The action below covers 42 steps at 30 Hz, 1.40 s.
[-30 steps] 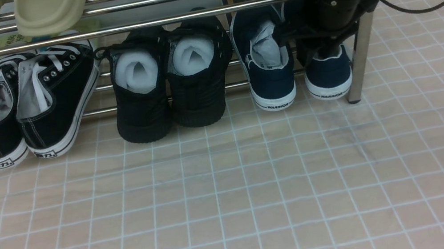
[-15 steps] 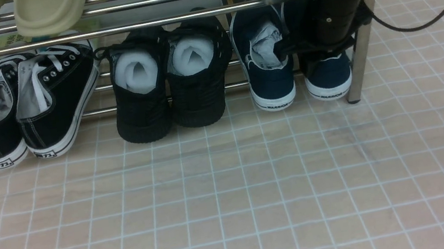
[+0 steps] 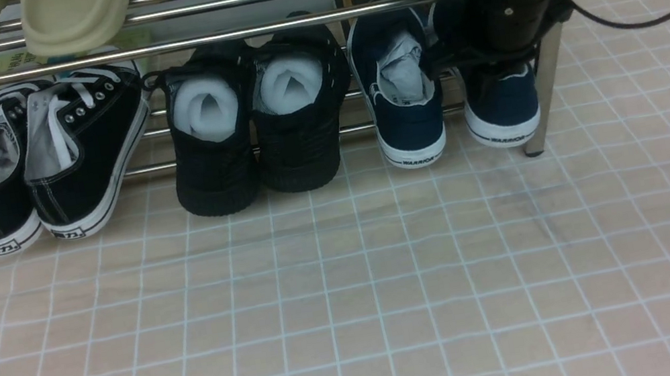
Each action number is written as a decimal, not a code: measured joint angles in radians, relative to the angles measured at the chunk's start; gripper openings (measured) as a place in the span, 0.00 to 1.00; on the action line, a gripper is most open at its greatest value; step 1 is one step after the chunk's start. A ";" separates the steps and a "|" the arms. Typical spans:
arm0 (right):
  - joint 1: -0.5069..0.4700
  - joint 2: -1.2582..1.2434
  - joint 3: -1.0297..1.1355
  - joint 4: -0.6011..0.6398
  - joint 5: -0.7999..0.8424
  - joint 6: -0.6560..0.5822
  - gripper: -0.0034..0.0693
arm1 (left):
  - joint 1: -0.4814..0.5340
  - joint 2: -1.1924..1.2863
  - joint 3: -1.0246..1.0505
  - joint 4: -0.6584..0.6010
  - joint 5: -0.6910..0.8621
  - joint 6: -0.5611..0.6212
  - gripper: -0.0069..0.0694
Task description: Take the shoes off the shelf from the light coffee tablecloth by hand.
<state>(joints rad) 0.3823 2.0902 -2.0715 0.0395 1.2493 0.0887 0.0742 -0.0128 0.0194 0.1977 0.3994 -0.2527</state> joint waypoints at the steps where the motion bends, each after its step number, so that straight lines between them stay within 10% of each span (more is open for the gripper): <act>1: 0.000 0.000 0.000 0.000 0.000 0.000 0.08 | 0.000 0.000 0.000 0.000 0.000 0.000 0.41; 42: -0.001 -0.564 0.593 0.162 0.007 -0.052 0.08 | 0.000 0.000 0.000 0.001 0.000 0.000 0.41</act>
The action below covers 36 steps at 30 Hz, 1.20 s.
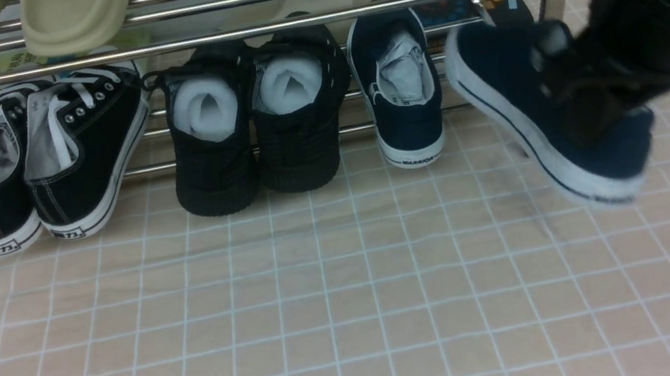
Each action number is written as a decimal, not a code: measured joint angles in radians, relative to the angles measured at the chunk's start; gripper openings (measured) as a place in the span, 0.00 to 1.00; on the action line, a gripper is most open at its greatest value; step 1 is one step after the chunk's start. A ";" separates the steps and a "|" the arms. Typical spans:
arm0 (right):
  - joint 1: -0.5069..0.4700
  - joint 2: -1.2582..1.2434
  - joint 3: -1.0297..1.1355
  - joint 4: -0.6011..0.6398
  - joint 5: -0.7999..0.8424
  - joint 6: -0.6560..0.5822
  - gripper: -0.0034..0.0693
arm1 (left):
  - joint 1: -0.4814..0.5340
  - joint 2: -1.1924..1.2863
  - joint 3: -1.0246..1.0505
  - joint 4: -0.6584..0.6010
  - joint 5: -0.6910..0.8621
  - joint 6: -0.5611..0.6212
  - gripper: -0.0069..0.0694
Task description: Take the shoes off the shelf from the light coffee tablecloth by hand.
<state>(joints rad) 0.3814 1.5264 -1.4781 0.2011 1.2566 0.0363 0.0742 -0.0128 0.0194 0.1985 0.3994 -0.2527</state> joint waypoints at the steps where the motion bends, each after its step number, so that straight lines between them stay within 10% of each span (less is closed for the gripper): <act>1: 0.000 -0.011 0.018 0.003 0.000 0.000 0.08 | 0.000 0.000 0.000 0.000 0.000 0.000 0.41; 20: 0.258 -0.040 0.208 -0.045 -0.069 0.136 0.08 | 0.000 0.000 0.000 0.000 0.000 0.000 0.40; 36: 0.281 0.113 0.215 -0.149 -0.173 0.214 0.09 | 0.000 0.000 0.000 0.000 0.000 0.000 0.41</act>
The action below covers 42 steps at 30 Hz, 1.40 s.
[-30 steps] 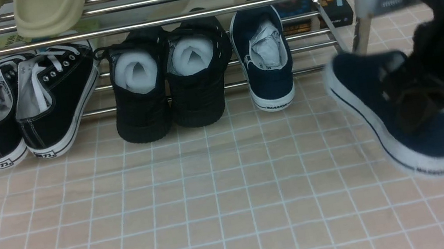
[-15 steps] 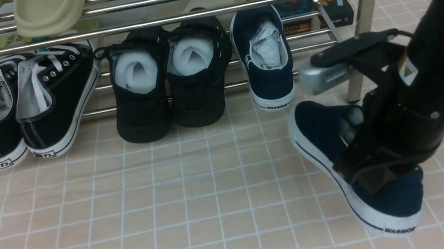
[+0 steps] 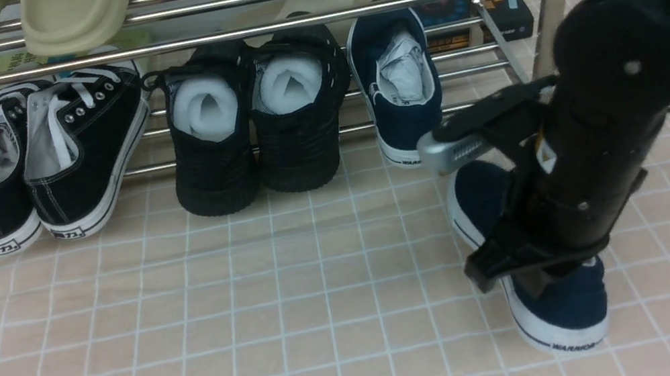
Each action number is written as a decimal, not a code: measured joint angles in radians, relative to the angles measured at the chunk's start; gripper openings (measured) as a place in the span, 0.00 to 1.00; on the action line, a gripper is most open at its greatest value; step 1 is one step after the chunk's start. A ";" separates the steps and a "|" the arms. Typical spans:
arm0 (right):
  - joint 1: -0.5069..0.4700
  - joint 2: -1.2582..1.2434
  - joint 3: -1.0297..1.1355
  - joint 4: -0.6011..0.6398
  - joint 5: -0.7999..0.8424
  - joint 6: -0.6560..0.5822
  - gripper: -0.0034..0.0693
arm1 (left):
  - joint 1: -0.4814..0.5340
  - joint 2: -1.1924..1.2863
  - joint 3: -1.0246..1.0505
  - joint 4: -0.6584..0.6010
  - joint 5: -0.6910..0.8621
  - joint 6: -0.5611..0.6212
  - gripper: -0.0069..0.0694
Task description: Take the shoes off the shelf from the light coffee tablecloth by hand.
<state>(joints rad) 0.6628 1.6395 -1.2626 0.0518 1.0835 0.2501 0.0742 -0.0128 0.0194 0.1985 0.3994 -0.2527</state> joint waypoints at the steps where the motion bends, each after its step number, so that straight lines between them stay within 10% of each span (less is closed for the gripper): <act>1: 0.000 0.008 0.000 0.000 0.000 0.000 0.09 | 0.000 0.000 0.000 0.000 0.000 0.000 0.40; 9: 0.000 0.047 0.000 0.040 -0.003 0.000 0.16 | 0.000 0.000 0.000 0.000 0.000 0.000 0.40; 20: 0.000 0.047 -0.049 0.047 0.022 -0.037 0.57 | 0.000 0.000 0.000 0.000 0.000 0.000 0.40; 25: 0.000 0.047 -0.134 0.047 0.040 -0.088 0.45 | 0.000 0.000 0.000 0.000 0.000 0.000 0.40; 31: 0.000 0.050 -0.268 -0.003 0.015 -0.091 0.04 | 0.000 0.000 0.000 0.000 0.000 0.000 0.40; 42: 0.000 0.204 -0.470 -0.160 -0.150 0.003 0.13 | 0.000 0.000 0.000 0.000 0.000 0.000 0.40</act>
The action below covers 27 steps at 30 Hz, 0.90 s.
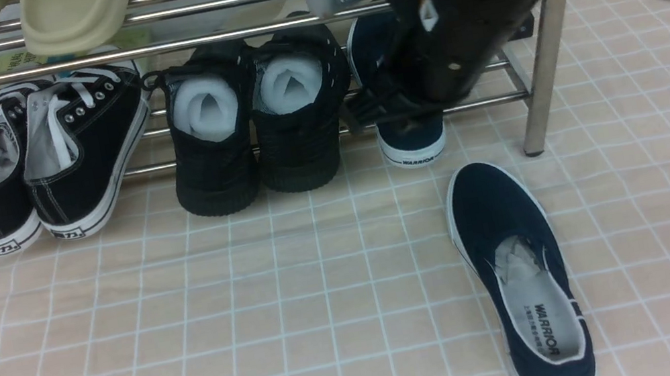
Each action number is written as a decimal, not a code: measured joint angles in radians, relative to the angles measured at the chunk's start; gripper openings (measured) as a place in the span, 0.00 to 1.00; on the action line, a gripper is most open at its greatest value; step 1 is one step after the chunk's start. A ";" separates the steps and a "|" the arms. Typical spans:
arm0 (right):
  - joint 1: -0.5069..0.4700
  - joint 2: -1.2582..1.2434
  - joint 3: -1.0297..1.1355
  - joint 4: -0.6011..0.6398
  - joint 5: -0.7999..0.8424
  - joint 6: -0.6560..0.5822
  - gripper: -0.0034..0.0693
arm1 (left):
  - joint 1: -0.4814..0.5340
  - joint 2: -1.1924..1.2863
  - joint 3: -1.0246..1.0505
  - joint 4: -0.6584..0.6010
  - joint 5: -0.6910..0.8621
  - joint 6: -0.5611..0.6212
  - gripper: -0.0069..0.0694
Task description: Take the shoes off the shelf from the light coffee tablecloth by hand.
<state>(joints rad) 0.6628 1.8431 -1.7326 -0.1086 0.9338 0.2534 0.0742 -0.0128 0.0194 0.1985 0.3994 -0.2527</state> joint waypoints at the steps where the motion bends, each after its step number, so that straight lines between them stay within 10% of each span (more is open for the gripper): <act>1: 0.000 0.014 -0.009 -0.024 -0.006 0.012 0.16 | 0.000 0.000 0.000 0.000 0.000 0.000 0.40; 12: 0.000 0.136 -0.051 -0.285 -0.112 0.180 0.54 | 0.000 0.000 0.000 0.000 0.000 0.000 0.41; 27: -0.024 0.238 -0.053 -0.340 -0.205 0.259 0.49 | 0.000 0.000 0.000 0.000 0.000 0.000 0.41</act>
<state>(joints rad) 0.6388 2.0812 -1.7859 -0.4489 0.7288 0.5119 0.0742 -0.0128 0.0194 0.1985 0.3994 -0.2527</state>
